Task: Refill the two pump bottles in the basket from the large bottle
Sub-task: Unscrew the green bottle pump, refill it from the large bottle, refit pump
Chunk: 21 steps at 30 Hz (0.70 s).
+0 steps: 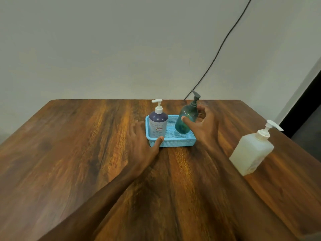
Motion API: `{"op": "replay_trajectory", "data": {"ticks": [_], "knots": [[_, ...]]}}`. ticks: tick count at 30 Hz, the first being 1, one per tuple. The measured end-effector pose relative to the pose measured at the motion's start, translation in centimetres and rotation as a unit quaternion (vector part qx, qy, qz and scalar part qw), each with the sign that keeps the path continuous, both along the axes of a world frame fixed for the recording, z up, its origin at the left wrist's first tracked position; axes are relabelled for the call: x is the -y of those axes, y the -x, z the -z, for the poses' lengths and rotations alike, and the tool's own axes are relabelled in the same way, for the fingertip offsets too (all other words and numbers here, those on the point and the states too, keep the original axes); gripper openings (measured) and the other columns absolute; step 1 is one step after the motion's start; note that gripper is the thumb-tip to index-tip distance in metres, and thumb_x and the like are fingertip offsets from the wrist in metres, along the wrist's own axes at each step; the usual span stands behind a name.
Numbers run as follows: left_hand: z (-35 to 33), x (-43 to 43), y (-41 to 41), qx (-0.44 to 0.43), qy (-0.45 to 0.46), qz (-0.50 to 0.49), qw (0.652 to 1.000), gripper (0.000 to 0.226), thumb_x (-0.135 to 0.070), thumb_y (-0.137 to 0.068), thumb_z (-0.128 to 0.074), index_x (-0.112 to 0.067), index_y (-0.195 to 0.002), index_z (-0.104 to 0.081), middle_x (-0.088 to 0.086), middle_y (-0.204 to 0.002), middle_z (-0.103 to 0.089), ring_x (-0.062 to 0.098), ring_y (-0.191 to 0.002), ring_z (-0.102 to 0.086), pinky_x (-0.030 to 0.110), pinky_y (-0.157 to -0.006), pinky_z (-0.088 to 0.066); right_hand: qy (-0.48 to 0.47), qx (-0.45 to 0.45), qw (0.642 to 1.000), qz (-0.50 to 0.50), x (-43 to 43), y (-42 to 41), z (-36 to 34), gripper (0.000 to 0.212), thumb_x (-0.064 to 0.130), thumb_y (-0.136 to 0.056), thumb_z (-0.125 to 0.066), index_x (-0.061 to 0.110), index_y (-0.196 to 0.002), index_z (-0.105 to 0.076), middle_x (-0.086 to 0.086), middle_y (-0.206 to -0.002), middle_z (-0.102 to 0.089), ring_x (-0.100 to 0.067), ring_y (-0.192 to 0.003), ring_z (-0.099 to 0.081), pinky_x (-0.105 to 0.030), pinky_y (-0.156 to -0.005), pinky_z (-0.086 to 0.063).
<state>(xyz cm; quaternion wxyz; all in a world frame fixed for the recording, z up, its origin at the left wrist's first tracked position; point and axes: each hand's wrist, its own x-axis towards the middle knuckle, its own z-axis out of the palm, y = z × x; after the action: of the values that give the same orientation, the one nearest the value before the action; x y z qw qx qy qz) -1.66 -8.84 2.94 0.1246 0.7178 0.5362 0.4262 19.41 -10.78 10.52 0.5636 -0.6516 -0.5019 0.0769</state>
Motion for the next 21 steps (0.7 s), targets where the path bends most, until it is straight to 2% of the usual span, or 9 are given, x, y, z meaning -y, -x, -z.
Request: {"op": "replay_trajectory", "data": {"ticks": [1, 2, 3, 4, 5, 7, 11, 14, 21], "knots": [[-0.5, 1.2, -0.1, -0.001, -0.049, -0.026, 0.998, 0.077, -0.064, -0.087, -0.065, -0.019, -0.146, -0.044, 0.002, -0.149, -0.044, 0.02, -0.14, -0.037, 0.012, -0.117, -0.005, -0.005, 0.002, 1.0, -0.001, 1.4, 0.0, -0.6, 0.058, 0.033, -0.068, -0.087, 0.024, -0.118, -0.059, 0.008, -0.116, -0.065, -0.009, -0.104, -0.062, -0.026, -0.088, -0.054], [-1.2, 2.7, -0.5, 0.015, -0.082, -0.032, 0.996, 0.077, -0.063, -0.086, -0.064, -0.018, -0.145, -0.045, 0.003, -0.149, -0.046, 0.021, -0.14, -0.038, 0.009, -0.117, -0.001, 0.003, 0.003, 1.0, -0.003, 3.0, -0.1, -1.1, 0.058, 0.034, -0.068, -0.088, 0.027, -0.117, -0.059, 0.011, -0.117, -0.065, -0.008, -0.104, -0.062, -0.025, -0.087, -0.055], [-1.8, 4.0, -1.0, 0.047, -0.097, -0.014, 0.994, 0.075, -0.062, -0.086, -0.065, -0.018, -0.143, -0.046, 0.003, -0.147, -0.048, 0.021, -0.138, -0.041, 0.011, -0.118, -0.009, 0.019, -0.001, 1.0, -0.007, 4.6, -0.2, -1.3, 0.058, 0.036, -0.067, -0.088, 0.031, -0.116, -0.058, 0.013, -0.117, -0.064, -0.007, -0.104, -0.062, -0.024, -0.087, -0.055], [-2.3, 5.1, -1.7, 0.087, -0.09, 0.024, 0.992, 0.071, -0.06, -0.085, -0.067, -0.019, -0.14, -0.046, 0.001, -0.142, -0.052, 0.019, -0.133, -0.046, 0.016, -0.118, -0.025, 0.038, -0.011, 0.999, -0.016, 6.0, -0.3, -1.0, 0.058, 0.036, -0.067, -0.088, 0.033, -0.116, -0.057, 0.015, -0.119, -0.063, -0.006, -0.104, -0.062, -0.023, -0.086, -0.055], [-2.8, 5.9, -2.5, 0.126, -0.071, 0.073, 0.987, 0.067, -0.056, -0.084, -0.07, -0.021, -0.137, -0.047, -0.001, -0.138, -0.055, 0.018, -0.128, -0.052, 0.021, -0.111, -0.042, 0.055, -0.023, 0.998, -0.03, 7.5, -0.4, -0.8, 0.058, 0.037, -0.067, -0.088, 0.034, -0.116, -0.057, 0.016, -0.121, -0.063, -0.006, -0.104, -0.062, -0.022, -0.085, -0.055], [-3.9, 6.9, -4.3, 0.164, -0.018, 0.157, 0.974, 0.059, -0.049, -0.085, -0.073, -0.025, -0.133, -0.048, -0.008, -0.131, -0.058, 0.013, -0.119, -0.058, 0.026, -0.096, -0.056, 0.089, -0.029, 0.994, -0.056, 9.9, -0.5, 0.4, 0.064, 0.039, -0.065, -0.089, 0.036, -0.12, -0.056, 0.017, -0.123, -0.063, -0.005, -0.105, -0.063, -0.019, -0.082, -0.055], [-5.1, 7.1, -7.0, 0.068, 0.112, 0.272, 0.953, 0.055, -0.051, -0.091, -0.067, -0.031, -0.138, -0.048, -0.011, -0.14, -0.057, 0.008, -0.123, -0.057, 0.039, -0.103, -0.054, 0.156, -0.035, 0.984, -0.084, 13.3, -0.3, 2.9, 0.066, 0.041, -0.067, -0.087, 0.039, -0.124, -0.054, 0.02, -0.122, -0.061, -0.001, -0.1, -0.063, -0.013, -0.075, -0.054], [-4.9, 7.4, -7.9, 0.011, 0.124, 0.347, 0.93, 0.041, -0.045, -0.099, -0.06, -0.021, -0.133, -0.059, -0.006, -0.13, -0.066, 0.009, -0.116, -0.062, 0.042, -0.098, -0.056, 0.16, -0.015, 0.982, -0.098, 14.2, -0.8, 3.8, 0.068, 0.05, -0.068, -0.083, 0.037, -0.128, -0.054, 0.019, -0.124, -0.061, -0.004, -0.105, -0.062, -0.021, -0.081, -0.057], [-4.2, 7.5, -7.7, 0.076, 0.113, 0.374, 0.917, 0.036, -0.03, -0.1, -0.063, -0.02, -0.135, -0.064, -0.011, -0.129, -0.069, 0.003, -0.121, -0.063, 0.035, -0.101, -0.055, 0.182, -0.028, 0.973, -0.139, 14.0, -2.3, 4.1, 0.079, 0.054, -0.066, -0.08, 0.035, -0.136, -0.049, 0.018, -0.132, -0.058, -0.007, -0.118, -0.058, -0.033, -0.097, -0.053]]}}
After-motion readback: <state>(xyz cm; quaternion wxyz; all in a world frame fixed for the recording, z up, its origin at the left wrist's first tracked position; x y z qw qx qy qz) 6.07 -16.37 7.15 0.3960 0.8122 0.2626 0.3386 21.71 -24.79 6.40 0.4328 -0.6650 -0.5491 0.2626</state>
